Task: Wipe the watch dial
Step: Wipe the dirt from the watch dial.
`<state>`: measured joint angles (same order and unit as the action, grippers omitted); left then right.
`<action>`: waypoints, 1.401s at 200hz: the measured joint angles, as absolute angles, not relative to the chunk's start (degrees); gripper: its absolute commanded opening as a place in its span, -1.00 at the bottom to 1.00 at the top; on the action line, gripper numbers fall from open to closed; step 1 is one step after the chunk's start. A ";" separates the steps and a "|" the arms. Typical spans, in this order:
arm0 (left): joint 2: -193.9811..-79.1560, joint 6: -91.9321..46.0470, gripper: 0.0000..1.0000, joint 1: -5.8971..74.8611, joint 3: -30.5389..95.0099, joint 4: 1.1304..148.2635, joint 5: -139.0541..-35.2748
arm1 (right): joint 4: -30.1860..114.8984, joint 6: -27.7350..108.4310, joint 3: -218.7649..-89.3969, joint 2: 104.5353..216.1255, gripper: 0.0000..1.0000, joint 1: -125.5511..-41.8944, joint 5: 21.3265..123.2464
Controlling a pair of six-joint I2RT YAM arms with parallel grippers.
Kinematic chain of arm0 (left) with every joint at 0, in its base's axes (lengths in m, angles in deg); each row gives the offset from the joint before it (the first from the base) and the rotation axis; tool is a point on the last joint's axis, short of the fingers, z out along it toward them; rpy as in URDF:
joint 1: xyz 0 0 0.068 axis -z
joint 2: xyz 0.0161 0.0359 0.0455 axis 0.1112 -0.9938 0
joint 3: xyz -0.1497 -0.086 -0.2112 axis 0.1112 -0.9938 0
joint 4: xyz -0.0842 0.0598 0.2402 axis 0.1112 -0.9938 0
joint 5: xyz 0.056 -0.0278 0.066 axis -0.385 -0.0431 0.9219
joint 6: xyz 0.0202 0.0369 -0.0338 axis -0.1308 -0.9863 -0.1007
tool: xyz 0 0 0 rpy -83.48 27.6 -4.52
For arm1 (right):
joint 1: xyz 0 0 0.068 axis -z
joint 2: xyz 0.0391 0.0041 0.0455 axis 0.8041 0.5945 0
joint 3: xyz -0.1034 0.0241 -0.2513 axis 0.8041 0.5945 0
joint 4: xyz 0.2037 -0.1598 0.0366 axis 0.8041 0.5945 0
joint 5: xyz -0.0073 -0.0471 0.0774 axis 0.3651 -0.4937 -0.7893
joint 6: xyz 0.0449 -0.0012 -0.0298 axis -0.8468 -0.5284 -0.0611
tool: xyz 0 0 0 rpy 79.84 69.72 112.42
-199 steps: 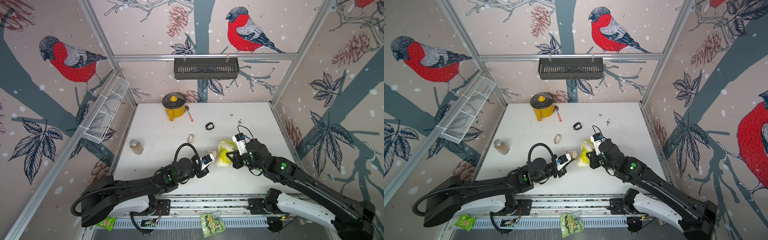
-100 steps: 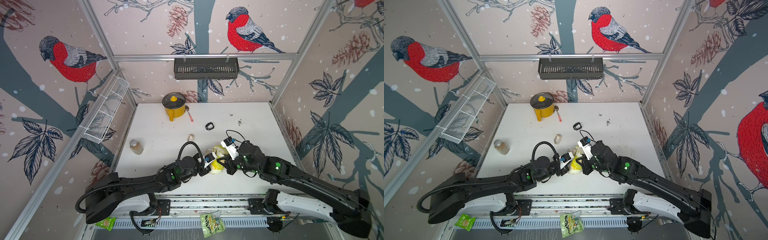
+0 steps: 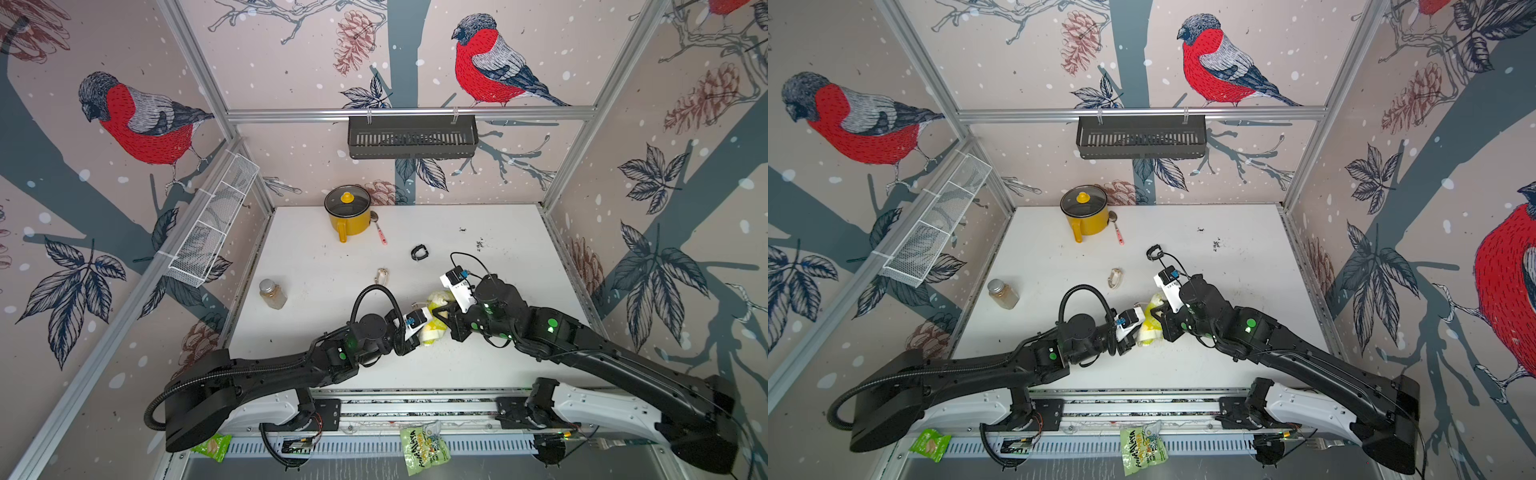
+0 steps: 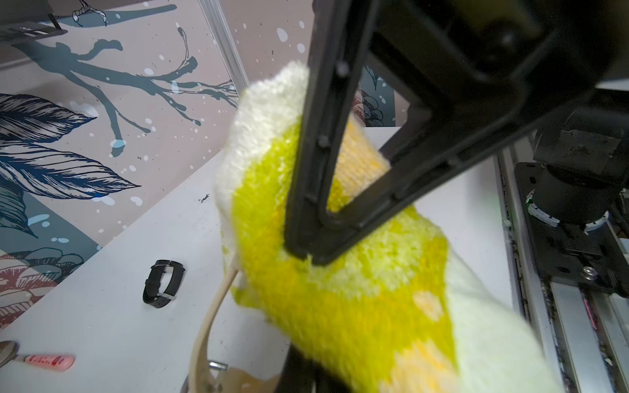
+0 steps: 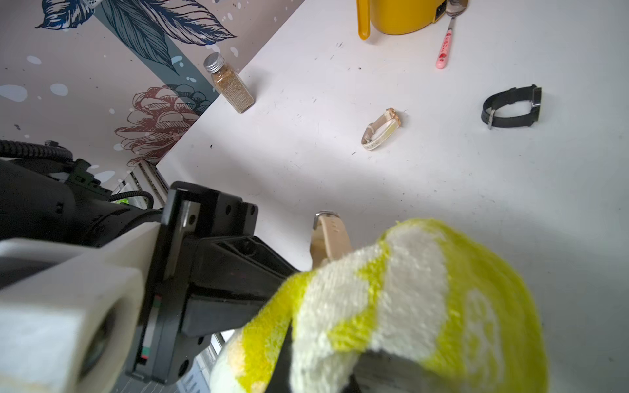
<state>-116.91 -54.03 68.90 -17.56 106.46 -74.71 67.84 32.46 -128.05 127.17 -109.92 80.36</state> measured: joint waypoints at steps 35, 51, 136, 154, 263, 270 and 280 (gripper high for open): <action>-113.30 -53.64 -1.00 68.90 -19.42 106.48 -74.86 | 66.73 32.41 -125.75 127.21 -0.92 -108.26 80.23; -112.49 -53.64 -1.00 68.93 -19.55 106.94 -75.84 | 66.64 32.32 -124.81 127.43 -0.93 -107.02 80.23; -112.27 -53.94 -1.00 68.97 -19.96 108.16 -73.15 | 70.44 32.04 -124.05 120.74 -0.92 -101.14 80.47; -113.43 -54.10 -1.00 68.97 -19.63 108.12 -71.93 | 71.54 32.06 -124.92 119.28 -0.92 -100.96 80.45; -118.76 -55.08 -1.00 68.95 -16.97 107.95 -70.29 | 69.46 31.97 -126.93 122.03 -0.92 -107.98 78.11; -118.98 -55.08 -1.00 68.95 -16.88 107.97 -70.29 | 69.15 31.97 -127.11 122.34 -0.92 -108.33 78.13; -119.20 -55.08 -1.00 68.95 -16.82 107.95 -70.29 | 68.89 31.97 -127.35 122.88 -0.92 -108.68 78.15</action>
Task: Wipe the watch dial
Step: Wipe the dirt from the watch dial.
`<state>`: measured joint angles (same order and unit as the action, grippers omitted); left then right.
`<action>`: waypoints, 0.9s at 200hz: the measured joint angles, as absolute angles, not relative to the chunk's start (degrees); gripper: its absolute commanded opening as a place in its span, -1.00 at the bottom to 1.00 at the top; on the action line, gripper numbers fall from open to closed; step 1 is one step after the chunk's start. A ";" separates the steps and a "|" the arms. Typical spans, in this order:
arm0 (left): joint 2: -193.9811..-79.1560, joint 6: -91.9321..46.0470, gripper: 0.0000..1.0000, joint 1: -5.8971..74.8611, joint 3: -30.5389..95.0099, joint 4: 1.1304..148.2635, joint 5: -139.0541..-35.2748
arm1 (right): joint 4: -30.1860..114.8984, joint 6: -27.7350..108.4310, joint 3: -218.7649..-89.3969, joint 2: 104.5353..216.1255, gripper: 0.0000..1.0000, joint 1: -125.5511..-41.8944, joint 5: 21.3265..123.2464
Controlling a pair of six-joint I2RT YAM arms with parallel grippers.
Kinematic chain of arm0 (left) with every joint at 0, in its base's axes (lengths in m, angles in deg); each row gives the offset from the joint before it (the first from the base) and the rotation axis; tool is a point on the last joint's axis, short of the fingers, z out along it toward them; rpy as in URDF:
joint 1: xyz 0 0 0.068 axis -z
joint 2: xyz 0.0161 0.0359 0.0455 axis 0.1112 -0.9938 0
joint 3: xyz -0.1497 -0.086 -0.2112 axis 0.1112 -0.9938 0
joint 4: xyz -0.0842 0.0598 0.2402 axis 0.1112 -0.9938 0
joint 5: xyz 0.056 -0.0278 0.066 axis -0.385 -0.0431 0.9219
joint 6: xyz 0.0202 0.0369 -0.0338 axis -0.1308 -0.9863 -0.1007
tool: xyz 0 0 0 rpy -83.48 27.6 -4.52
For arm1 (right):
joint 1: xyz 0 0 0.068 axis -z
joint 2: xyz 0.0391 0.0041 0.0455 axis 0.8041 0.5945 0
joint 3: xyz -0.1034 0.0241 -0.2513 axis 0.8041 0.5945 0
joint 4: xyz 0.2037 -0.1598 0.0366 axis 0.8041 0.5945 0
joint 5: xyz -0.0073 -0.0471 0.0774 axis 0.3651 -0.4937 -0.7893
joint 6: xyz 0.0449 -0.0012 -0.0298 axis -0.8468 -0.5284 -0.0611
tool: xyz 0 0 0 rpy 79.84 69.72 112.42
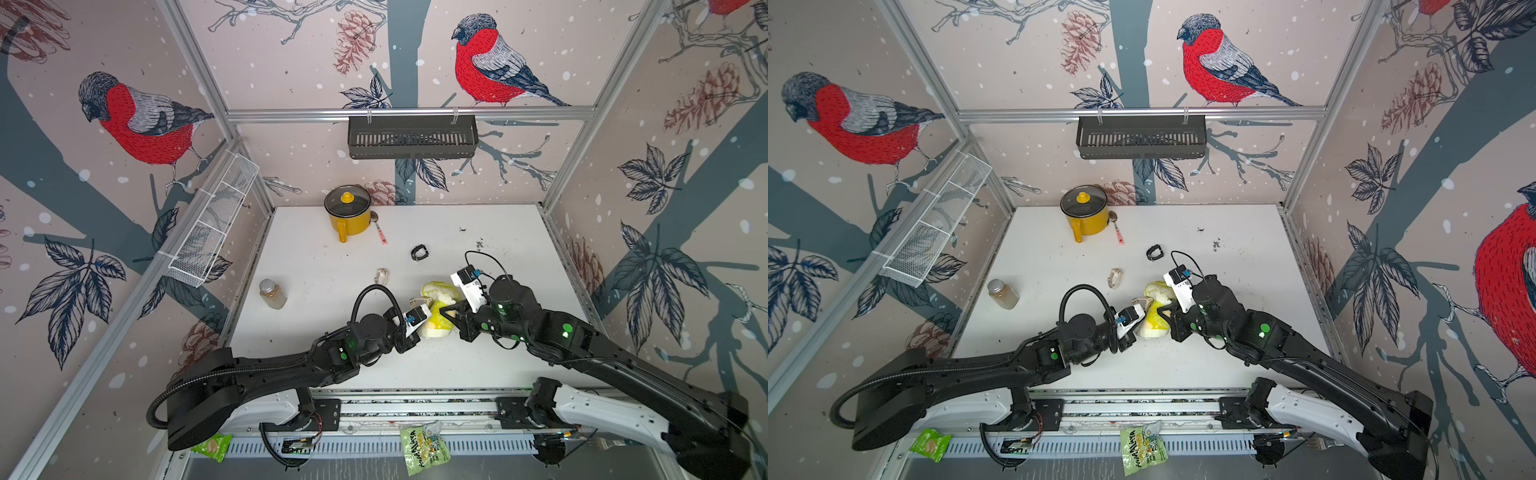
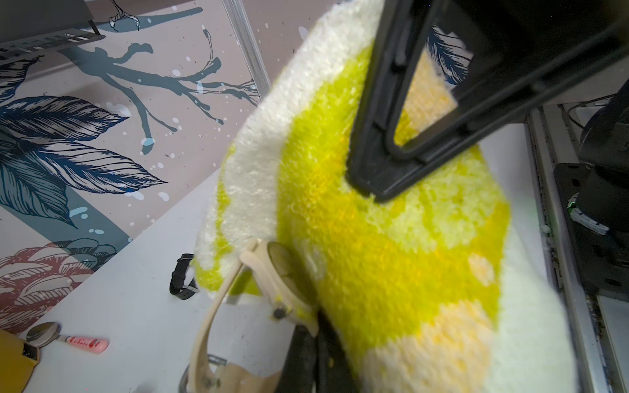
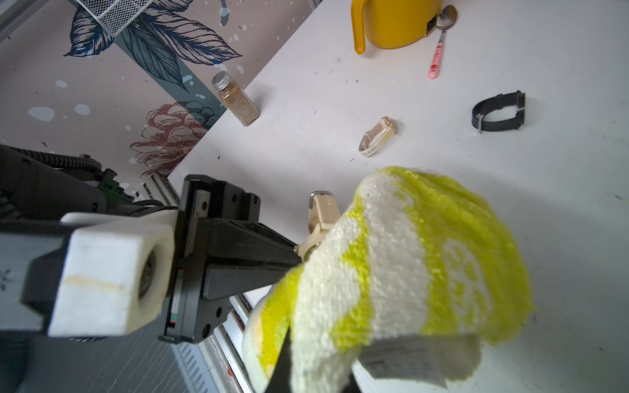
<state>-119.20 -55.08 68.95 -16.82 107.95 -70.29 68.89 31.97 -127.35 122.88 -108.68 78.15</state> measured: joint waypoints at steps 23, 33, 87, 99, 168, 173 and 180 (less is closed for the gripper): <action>-119.27 -55.08 -1.00 68.95 -16.64 107.77 -70.51 | 68.34 32.00 -127.63 124.13 -0.92 -109.11 78.18; -119.14 -55.06 -1.00 68.93 -16.64 107.77 -70.90 | 68.08 32.00 -127.63 124.66 -0.92 -109.22 78.24; -117.48 -54.73 -1.00 68.90 -17.10 107.27 -73.18 | 65.70 32.04 -127.52 127.34 -0.92 -109.24 78.07; -117.04 -54.18 -1.00 68.90 -17.25 106.74 -73.29 | 65.35 32.04 -127.52 127.87 -0.92 -109.24 77.96; -111.97 -54.05 -1.00 68.86 -18.37 104.16 -73.33 | 63.89 31.95 -125.93 128.66 -0.92 -107.45 77.72; -111.60 -54.07 -1.00 68.86 -18.41 104.34 -73.46 | 63.95 31.93 -125.69 128.66 -0.92 -107.26 77.94; -111.11 -54.07 -1.00 68.88 -18.41 105.28 -73.98 | 64.13 31.82 -125.34 128.66 -0.92 -106.84 78.05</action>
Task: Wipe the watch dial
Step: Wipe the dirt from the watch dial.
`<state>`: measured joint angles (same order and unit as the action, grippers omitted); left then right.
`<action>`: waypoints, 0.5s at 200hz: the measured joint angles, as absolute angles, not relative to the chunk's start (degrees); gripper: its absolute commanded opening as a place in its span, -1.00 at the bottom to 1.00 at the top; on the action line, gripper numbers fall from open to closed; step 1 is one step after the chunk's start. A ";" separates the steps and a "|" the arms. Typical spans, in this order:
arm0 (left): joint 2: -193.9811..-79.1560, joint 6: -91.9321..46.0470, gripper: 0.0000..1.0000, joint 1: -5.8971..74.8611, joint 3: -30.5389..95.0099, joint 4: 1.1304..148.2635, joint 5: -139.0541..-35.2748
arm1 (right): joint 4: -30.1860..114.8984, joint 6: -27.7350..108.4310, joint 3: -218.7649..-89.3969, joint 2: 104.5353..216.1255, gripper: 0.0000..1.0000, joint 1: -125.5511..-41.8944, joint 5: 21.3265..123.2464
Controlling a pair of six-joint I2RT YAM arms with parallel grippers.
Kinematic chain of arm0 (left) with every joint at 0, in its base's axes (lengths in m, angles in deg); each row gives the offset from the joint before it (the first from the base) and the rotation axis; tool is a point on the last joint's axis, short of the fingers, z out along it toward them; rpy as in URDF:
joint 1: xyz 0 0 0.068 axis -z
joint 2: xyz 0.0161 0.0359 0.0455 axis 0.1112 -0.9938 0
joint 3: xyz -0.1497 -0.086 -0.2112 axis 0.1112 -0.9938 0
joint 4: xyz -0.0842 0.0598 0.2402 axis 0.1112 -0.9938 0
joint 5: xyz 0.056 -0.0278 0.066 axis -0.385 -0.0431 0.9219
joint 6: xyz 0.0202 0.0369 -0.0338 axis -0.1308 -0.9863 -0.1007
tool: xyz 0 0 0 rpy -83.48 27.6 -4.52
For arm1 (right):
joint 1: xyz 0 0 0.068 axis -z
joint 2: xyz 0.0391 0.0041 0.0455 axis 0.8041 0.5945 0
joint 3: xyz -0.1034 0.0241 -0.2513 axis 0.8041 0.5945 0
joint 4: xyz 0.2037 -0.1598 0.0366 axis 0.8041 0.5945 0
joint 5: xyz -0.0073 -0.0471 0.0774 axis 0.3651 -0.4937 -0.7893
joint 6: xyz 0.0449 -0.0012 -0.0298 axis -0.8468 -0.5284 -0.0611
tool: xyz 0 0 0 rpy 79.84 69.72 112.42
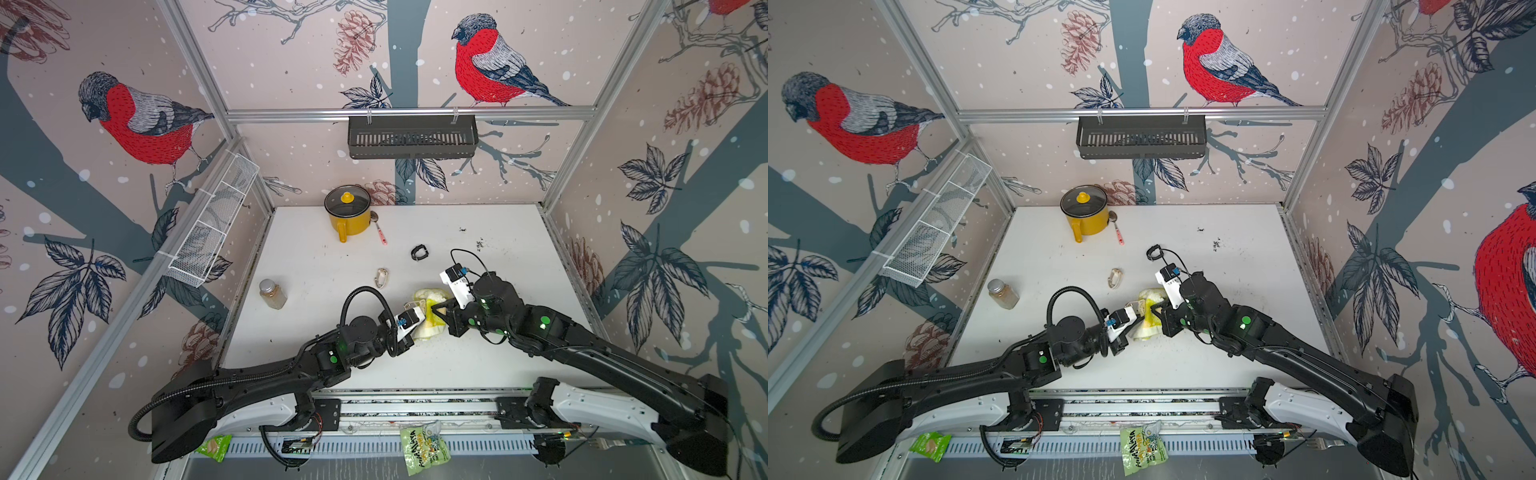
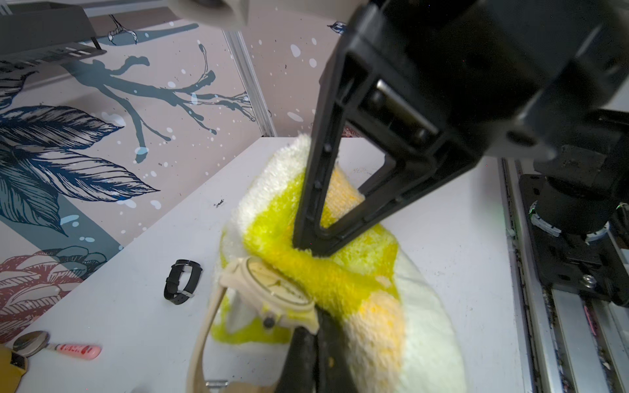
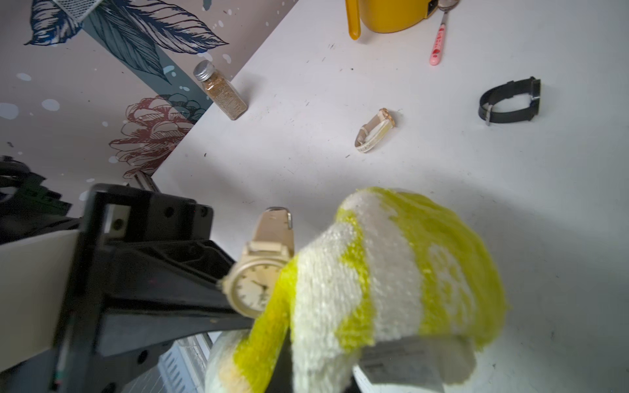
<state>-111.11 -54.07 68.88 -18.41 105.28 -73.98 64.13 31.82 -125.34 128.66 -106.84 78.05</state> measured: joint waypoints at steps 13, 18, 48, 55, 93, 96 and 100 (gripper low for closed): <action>-110.31 -54.10 -1.00 68.93 -18.41 106.77 -75.01 | 64.32 31.52 -124.90 128.39 -0.92 -106.08 77.91; -110.11 -54.10 -1.00 68.93 -18.41 107.03 -74.95 | 64.32 30.95 -124.79 128.11 -0.92 -105.79 77.85; -109.54 -54.16 -1.00 68.93 -19.20 107.77 -74.86 | 65.26 30.88 -124.35 124.74 -0.92 -104.81 77.89; -109.72 -54.27 -1.00 68.93 -19.20 107.79 -74.71 | 65.90 30.82 -124.31 123.91 -0.92 -104.81 78.02; -113.52 -55.58 -1.00 68.93 -17.58 107.09 -72.87 | 68.85 30.58 -125.38 121.75 -0.92 -104.85 78.37; -113.80 -55.60 -1.00 68.93 -17.34 107.01 -72.87 | 69.00 30.47 -125.47 121.66 -0.92 -104.90 78.37; -114.17 -55.63 -1.00 68.93 -17.03 106.92 -72.87 | 69.22 30.49 -125.58 121.57 -0.92 -105.00 78.37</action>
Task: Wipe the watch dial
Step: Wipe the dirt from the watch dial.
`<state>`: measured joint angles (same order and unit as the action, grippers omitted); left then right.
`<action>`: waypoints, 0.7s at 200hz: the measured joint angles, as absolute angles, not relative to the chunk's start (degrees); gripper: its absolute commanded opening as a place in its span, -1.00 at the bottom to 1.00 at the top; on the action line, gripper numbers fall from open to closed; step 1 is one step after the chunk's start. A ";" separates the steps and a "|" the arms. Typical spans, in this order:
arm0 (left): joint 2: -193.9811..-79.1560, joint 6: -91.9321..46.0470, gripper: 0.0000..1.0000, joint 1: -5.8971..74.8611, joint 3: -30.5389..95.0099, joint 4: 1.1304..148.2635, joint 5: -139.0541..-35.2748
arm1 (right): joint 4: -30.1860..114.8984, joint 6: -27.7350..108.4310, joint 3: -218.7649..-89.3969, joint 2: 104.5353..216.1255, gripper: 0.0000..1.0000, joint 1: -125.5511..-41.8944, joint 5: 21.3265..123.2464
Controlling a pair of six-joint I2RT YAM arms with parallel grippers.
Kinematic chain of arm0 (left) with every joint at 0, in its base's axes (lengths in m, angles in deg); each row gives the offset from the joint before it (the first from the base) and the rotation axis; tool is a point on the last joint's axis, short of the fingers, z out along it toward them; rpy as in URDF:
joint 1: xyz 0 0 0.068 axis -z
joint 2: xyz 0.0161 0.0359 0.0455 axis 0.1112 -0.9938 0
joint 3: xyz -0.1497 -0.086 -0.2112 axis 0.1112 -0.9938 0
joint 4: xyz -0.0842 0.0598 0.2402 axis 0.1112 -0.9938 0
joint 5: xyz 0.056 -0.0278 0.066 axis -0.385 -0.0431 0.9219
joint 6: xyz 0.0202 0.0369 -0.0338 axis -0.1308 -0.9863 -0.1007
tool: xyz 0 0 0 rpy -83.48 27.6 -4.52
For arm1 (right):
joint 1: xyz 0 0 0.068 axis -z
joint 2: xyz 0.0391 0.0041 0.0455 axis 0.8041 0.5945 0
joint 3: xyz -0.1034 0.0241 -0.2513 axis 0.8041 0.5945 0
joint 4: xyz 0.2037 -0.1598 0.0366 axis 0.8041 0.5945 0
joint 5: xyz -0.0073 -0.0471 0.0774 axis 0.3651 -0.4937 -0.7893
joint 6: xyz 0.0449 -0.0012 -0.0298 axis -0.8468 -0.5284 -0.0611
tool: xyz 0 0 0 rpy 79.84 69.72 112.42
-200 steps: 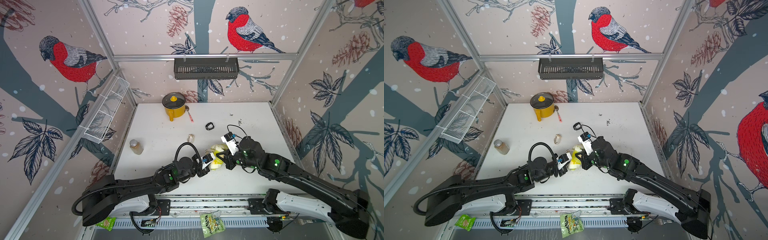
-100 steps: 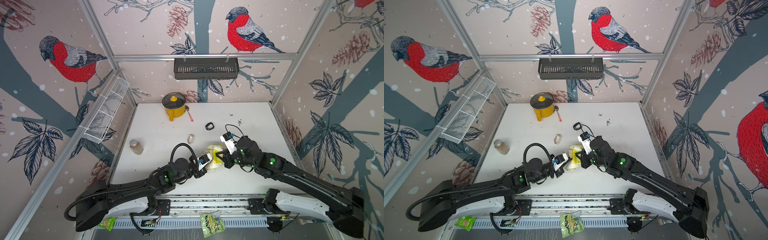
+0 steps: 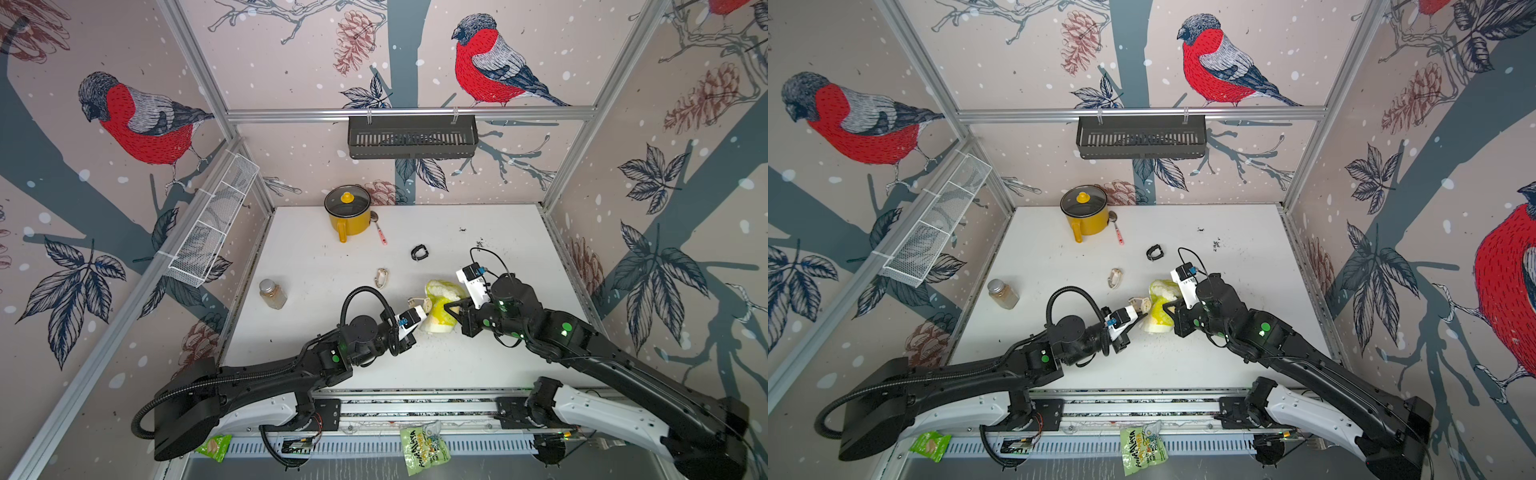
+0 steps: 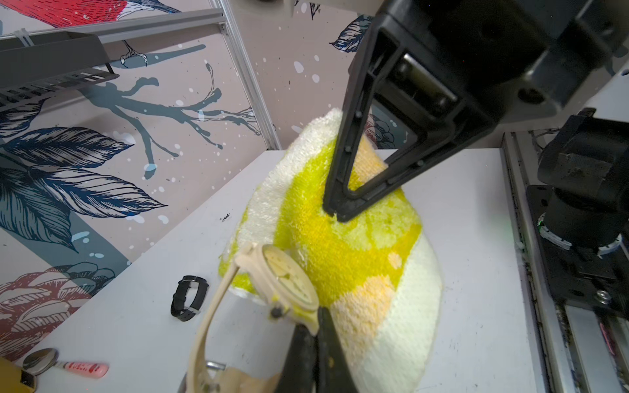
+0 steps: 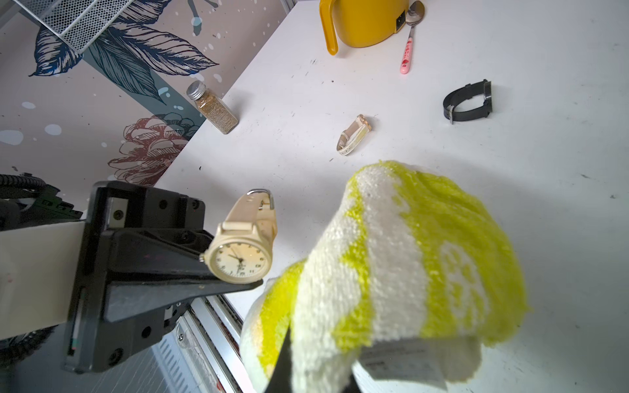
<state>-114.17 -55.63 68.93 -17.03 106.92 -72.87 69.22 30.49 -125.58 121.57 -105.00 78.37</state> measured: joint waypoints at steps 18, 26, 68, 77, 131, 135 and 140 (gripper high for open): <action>-115.42 -55.69 -1.00 68.93 -16.29 106.85 -72.87 | 69.57 30.42 -126.10 121.49 -0.91 -105.99 78.50; -115.75 -55.69 -1.00 68.93 -16.20 106.83 -72.87 | 69.61 30.20 -126.28 121.49 -0.91 -106.49 78.50; -116.69 -55.85 -1.00 68.93 -16.20 106.70 -72.85 | 69.44 29.44 -127.46 122.62 -0.91 -108.48 78.48; -116.82 -55.91 -1.00 68.93 -16.20 106.66 -72.85 | 69.31 29.44 -127.70 122.95 -0.91 -108.72 78.48; -117.04 -56.06 -1.00 68.93 -16.07 106.42 -73.18 | 68.43 29.64 -128.27 125.53 -0.91 -109.77 78.33; -116.91 -56.06 -1.00 68.93 -16.07 106.39 -73.31 | 68.39 29.64 -128.24 125.66 -0.91 -109.77 78.33; -116.73 -56.06 -1.00 68.93 -16.07 106.37 -73.33 | 68.24 29.64 -128.18 125.84 -0.91 -109.77 78.33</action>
<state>-116.73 -56.06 68.93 -16.07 106.37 -73.33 68.24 29.64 -128.18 125.84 -109.77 78.33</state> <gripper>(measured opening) 0.059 0.081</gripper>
